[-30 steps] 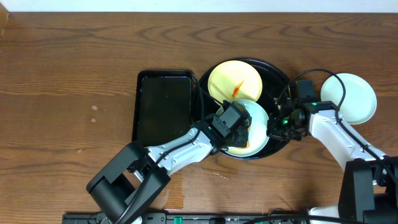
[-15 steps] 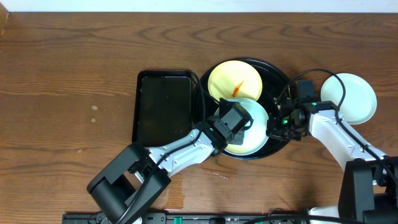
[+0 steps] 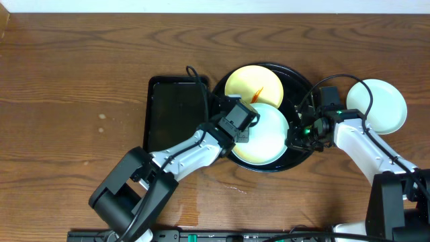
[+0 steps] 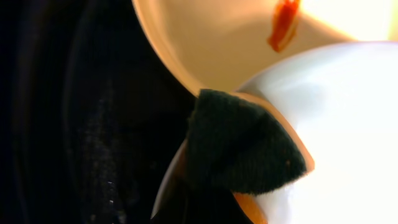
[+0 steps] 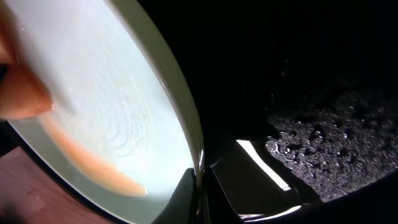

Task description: Clean dirty plates on tray and stack at the side

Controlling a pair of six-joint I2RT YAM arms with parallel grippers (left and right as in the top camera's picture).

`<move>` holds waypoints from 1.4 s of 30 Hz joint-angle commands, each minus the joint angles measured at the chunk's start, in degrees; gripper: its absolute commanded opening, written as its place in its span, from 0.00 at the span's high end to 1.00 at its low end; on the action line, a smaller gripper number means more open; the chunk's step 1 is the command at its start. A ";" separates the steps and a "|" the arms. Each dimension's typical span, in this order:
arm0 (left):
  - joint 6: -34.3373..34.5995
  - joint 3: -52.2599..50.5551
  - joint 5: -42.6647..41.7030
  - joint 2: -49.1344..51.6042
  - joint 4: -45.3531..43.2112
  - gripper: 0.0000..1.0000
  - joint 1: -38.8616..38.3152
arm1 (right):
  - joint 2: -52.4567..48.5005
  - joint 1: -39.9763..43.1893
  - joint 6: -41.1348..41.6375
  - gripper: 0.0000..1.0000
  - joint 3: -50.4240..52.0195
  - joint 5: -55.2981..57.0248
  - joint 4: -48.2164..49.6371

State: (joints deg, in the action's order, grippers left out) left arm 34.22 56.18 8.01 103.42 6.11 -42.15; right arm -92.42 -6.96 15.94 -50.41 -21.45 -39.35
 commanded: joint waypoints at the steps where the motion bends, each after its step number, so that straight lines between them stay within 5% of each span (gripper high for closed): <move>1: -1.03 0.96 4.72 0.92 0.63 0.93 2.91 | 0.15 -0.63 0.07 0.99 0.35 2.14 -0.74; 24: -1.03 0.96 2.58 -9.25 1.68 0.92 3.26 | 0.15 -0.63 0.07 0.99 0.35 2.47 -0.39; 25: -1.09 0.96 2.60 -9.25 2.23 0.92 3.26 | 0.15 -0.63 0.07 0.98 0.35 1.79 0.04; 28: -4.96 0.96 4.37 -9.40 2.99 0.92 3.69 | 0.15 -0.63 0.02 0.75 0.35 -1.57 2.91; 31: -6.36 0.96 5.11 -10.58 4.17 0.92 5.16 | 0.15 -0.66 -0.79 0.67 0.35 -3.89 7.58; 42: -6.19 0.94 -3.15 -13.07 6.93 0.92 9.07 | 0.15 -4.66 -0.76 0.66 0.35 -1.03 19.47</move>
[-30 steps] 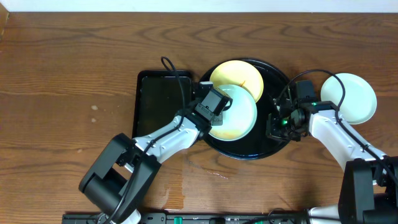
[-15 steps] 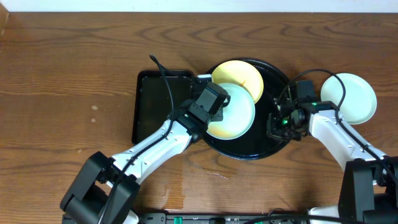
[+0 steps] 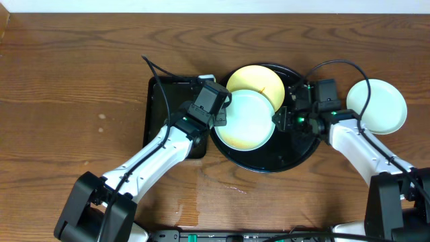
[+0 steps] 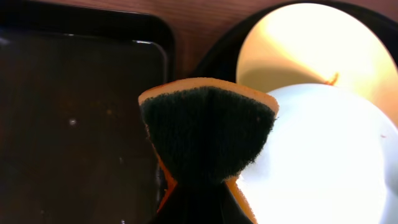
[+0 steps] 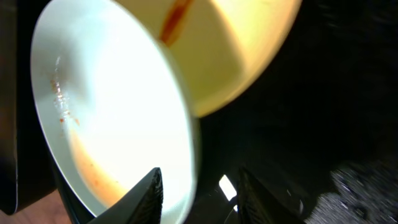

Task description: Clean dirty plates on tray and stack at the side

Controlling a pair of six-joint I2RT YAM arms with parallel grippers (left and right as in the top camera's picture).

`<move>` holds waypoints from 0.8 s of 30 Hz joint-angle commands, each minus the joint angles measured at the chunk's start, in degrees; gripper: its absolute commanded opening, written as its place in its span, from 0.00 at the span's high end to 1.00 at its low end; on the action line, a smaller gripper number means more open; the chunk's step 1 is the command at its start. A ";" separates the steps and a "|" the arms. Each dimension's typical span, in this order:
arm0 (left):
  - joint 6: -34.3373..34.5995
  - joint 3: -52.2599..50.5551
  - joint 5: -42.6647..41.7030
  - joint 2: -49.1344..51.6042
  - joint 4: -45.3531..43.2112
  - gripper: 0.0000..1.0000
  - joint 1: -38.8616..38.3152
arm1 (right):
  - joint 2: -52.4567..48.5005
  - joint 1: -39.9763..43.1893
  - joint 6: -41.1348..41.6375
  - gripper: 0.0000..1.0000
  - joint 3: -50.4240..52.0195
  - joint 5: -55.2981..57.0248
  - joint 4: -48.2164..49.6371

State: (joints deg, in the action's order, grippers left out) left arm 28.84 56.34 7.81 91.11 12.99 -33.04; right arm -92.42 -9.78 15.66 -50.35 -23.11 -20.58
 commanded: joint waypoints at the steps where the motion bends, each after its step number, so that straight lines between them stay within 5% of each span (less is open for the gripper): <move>1: -0.72 0.79 -2.93 -0.76 0.04 0.92 -0.15 | 0.15 -2.49 -0.50 0.67 0.28 1.07 0.94; 9: -0.72 0.79 -4.35 -0.76 0.00 0.92 -0.20 | 0.04 -6.75 1.70 0.69 0.33 12.33 0.44; 24: -0.72 0.42 -5.92 2.21 -0.74 0.92 -0.31 | -3.21 -7.19 4.07 0.74 0.44 13.55 0.70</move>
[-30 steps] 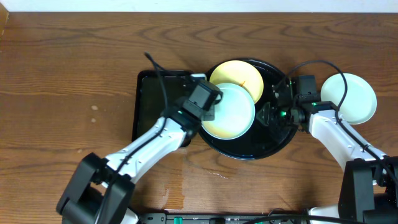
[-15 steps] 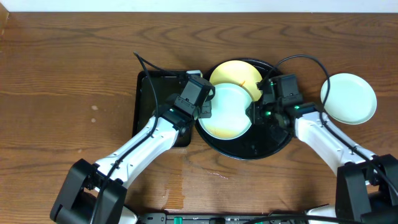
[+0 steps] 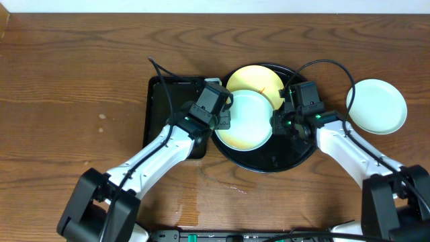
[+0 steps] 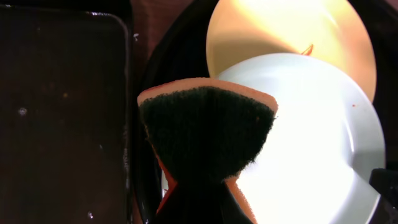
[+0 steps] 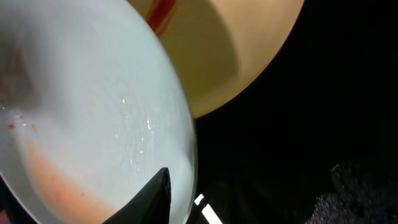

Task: Clean dirty plates on tray and stack at the side
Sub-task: 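Continue scrubbing the tilted green plate with the sponge in the left gripper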

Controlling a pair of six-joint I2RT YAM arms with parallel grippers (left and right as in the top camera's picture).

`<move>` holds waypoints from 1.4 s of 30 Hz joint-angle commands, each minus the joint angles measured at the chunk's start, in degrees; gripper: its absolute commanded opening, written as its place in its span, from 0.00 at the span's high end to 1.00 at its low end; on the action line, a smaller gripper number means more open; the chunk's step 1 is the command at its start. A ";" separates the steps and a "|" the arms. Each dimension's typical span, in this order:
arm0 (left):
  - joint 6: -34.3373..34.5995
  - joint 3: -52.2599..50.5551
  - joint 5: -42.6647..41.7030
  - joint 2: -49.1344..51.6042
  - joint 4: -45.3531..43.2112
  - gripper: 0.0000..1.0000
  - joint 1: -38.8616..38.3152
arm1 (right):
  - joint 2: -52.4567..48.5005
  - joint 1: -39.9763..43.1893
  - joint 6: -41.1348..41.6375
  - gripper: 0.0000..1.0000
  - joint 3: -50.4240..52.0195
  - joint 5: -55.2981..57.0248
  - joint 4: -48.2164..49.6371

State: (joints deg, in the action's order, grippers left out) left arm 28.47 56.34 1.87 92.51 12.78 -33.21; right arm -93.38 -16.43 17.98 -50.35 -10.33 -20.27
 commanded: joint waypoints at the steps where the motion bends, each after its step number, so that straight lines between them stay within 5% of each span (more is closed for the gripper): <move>1: -0.37 0.42 0.02 1.07 -0.90 0.92 -0.13 | -3.15 -0.55 1.73 0.75 0.44 0.17 0.90; 11: -0.33 0.42 0.00 3.72 -2.78 0.92 -2.25 | -5.29 -0.55 1.73 0.99 0.42 -1.20 2.25; 42: -0.42 -0.50 8.33 7.50 -2.56 0.92 -4.28 | -2.58 -0.37 1.73 0.99 0.42 -1.44 -4.70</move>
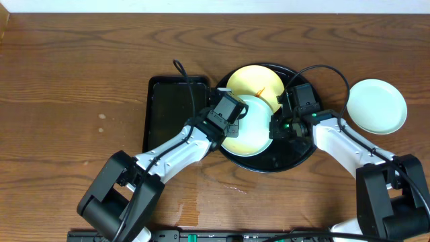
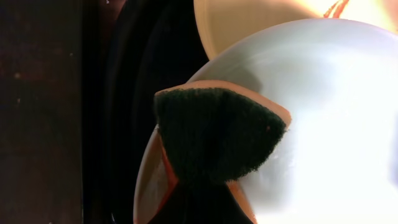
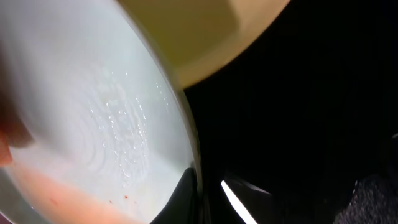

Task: Clean dirty plates on tray and stack at the side
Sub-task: 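Continue scrubbing the tilted green plate with the sponge in the left gripper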

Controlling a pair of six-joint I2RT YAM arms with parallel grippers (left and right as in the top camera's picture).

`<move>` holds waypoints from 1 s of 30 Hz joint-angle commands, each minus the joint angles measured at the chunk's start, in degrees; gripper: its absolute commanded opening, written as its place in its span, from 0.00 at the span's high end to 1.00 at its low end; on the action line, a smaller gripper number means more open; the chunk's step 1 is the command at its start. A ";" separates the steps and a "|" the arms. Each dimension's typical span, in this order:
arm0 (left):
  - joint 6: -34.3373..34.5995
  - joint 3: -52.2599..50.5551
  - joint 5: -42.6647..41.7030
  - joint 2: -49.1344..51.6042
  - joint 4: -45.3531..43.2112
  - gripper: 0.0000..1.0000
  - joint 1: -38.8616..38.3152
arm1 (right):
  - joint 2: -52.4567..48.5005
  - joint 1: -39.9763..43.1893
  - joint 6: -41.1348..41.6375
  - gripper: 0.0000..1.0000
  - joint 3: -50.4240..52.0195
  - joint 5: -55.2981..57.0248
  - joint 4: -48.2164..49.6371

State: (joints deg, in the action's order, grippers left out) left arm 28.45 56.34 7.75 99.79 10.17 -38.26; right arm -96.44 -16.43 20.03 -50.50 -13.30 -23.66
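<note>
A pale plate (image 1: 254, 128) lies tilted on the round black tray (image 1: 295, 151), overlapping a yellow plate (image 1: 255, 82) that carries a red streak (image 2: 336, 7). My right gripper (image 1: 273, 128) is shut on the pale plate's right rim (image 3: 194, 180). An orange-red smear (image 3: 37, 186) and small specks show low on the plate (image 3: 93, 106). My left gripper (image 1: 236, 123) is shut on an orange sponge (image 2: 217, 134). The sponge's dark scouring face rests on the left part of the pale plate (image 2: 323, 118).
A black rectangular tray (image 1: 171, 111) lies left of the round tray. A clean pale plate (image 1: 376, 105) sits on the wooden table (image 1: 80, 81) to the right. Cables loop over both arms near the trays.
The sponge was over the pale plate's left rim, partly off it. Now it is further right, with its face on the plate. The right gripper still pinches the rim.
First the sponge touched the pale plate's upper left edge, with the plate at the tray's front in my right gripper. Then the plate sat further left over the yellow one, and the sponge was beside it. The sponge has since come back onto the plate.
</note>
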 commanded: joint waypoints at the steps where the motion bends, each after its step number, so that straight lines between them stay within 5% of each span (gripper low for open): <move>1: -0.39 -0.63 2.45 0.22 0.04 0.92 0.92 | 0.59 -0.37 -0.33 0.99 0.57 1.79 -1.60; 14: 1.46 -0.68 4.52 0.26 0.59 0.92 1.81 | 3.65 -0.37 -0.52 0.99 0.57 3.67 -3.67; 25: 3.80 -0.68 -14.82 0.26 -0.44 0.92 1.64 | 3.65 -0.39 -0.33 0.99 0.57 5.77 -4.44; 30: 9.81 -0.68 -16.22 0.26 2.75 0.92 0.68 | 3.65 -0.48 -0.33 0.99 0.57 5.75 -4.44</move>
State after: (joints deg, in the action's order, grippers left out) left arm 33.63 56.31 -4.01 99.79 11.57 -36.80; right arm -93.69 -16.45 20.34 -50.48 -8.36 -28.08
